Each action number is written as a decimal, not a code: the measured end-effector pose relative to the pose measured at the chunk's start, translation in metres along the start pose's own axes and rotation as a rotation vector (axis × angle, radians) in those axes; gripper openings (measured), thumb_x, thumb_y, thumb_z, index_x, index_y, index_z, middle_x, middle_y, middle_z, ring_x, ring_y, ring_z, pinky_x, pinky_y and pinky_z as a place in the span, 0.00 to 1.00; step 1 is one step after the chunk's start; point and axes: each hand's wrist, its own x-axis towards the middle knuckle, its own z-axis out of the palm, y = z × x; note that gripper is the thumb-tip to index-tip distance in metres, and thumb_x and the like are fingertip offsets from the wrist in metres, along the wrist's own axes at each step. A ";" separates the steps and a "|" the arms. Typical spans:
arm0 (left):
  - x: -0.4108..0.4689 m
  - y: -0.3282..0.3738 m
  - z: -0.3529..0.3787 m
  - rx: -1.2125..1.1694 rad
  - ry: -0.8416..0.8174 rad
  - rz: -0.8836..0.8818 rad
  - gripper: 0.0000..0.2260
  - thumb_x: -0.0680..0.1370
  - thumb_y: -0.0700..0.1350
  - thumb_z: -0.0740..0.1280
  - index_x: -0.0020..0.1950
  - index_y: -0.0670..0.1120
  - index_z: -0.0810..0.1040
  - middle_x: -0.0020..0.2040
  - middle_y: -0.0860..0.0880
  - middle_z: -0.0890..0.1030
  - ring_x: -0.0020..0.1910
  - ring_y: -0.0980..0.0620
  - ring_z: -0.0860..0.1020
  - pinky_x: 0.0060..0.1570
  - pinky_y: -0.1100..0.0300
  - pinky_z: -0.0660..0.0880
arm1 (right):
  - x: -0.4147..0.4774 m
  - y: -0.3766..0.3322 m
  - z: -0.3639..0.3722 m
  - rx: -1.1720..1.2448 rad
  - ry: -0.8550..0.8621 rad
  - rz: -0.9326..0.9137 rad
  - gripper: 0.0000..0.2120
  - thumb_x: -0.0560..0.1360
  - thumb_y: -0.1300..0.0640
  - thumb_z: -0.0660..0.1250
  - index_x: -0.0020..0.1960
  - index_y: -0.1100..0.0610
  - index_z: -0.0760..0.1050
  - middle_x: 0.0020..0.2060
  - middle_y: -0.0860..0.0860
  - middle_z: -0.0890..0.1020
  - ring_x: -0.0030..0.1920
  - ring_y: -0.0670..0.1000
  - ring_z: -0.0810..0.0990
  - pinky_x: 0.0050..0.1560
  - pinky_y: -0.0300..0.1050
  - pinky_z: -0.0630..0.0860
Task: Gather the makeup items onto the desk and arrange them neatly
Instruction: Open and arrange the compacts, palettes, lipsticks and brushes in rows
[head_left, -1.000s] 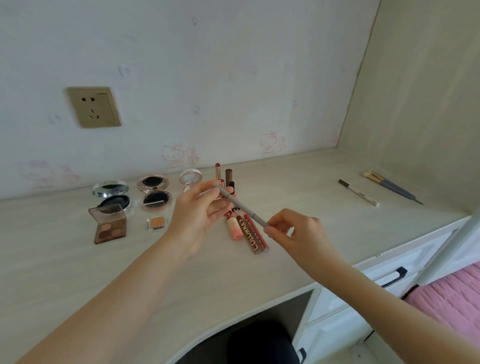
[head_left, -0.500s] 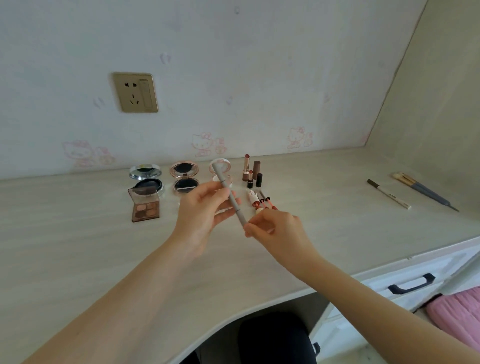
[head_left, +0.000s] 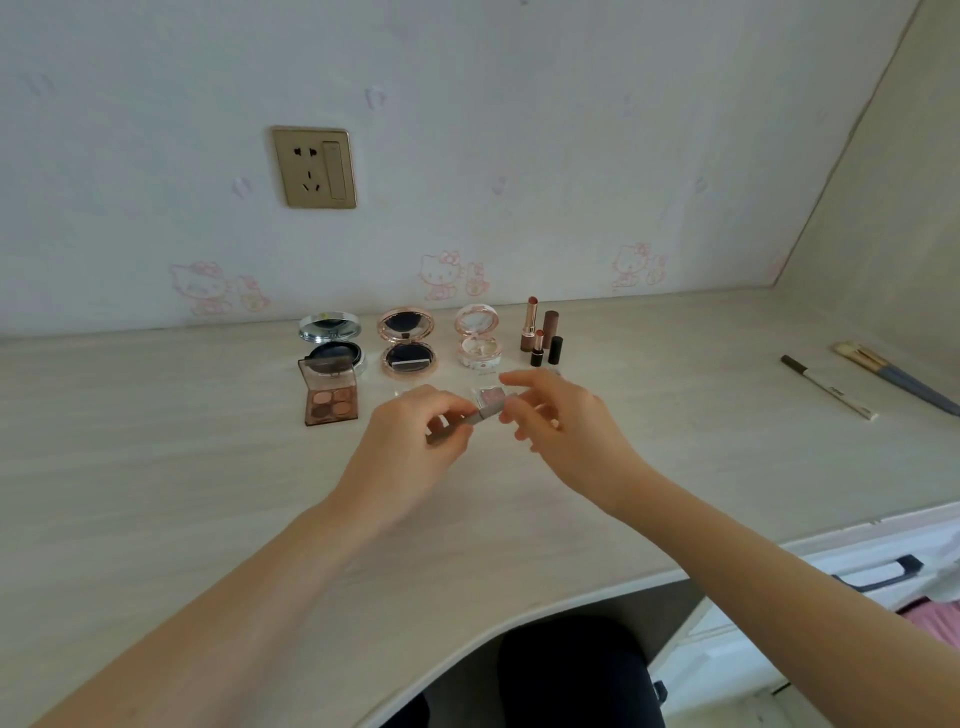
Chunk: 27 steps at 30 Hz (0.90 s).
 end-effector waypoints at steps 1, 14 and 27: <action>-0.001 -0.002 0.000 0.021 -0.007 0.034 0.07 0.74 0.40 0.70 0.49 0.51 0.83 0.41 0.56 0.78 0.41 0.57 0.76 0.40 0.71 0.70 | 0.001 0.001 0.001 -0.030 -0.005 -0.014 0.09 0.79 0.51 0.61 0.58 0.47 0.75 0.40 0.41 0.82 0.40 0.39 0.80 0.41 0.36 0.77; -0.018 -0.013 0.010 0.501 -0.036 0.370 0.13 0.78 0.53 0.57 0.43 0.48 0.77 0.35 0.55 0.76 0.36 0.53 0.76 0.25 0.56 0.73 | -0.012 0.028 0.012 -0.437 -0.072 -0.379 0.10 0.78 0.55 0.62 0.54 0.54 0.82 0.43 0.50 0.82 0.42 0.52 0.77 0.51 0.53 0.74; -0.020 -0.022 0.013 0.695 -0.014 0.301 0.19 0.78 0.62 0.52 0.36 0.51 0.68 0.22 0.51 0.74 0.18 0.46 0.71 0.19 0.61 0.57 | -0.017 0.042 0.037 -0.468 0.175 -0.565 0.07 0.74 0.62 0.67 0.51 0.58 0.81 0.42 0.51 0.79 0.42 0.54 0.75 0.37 0.49 0.75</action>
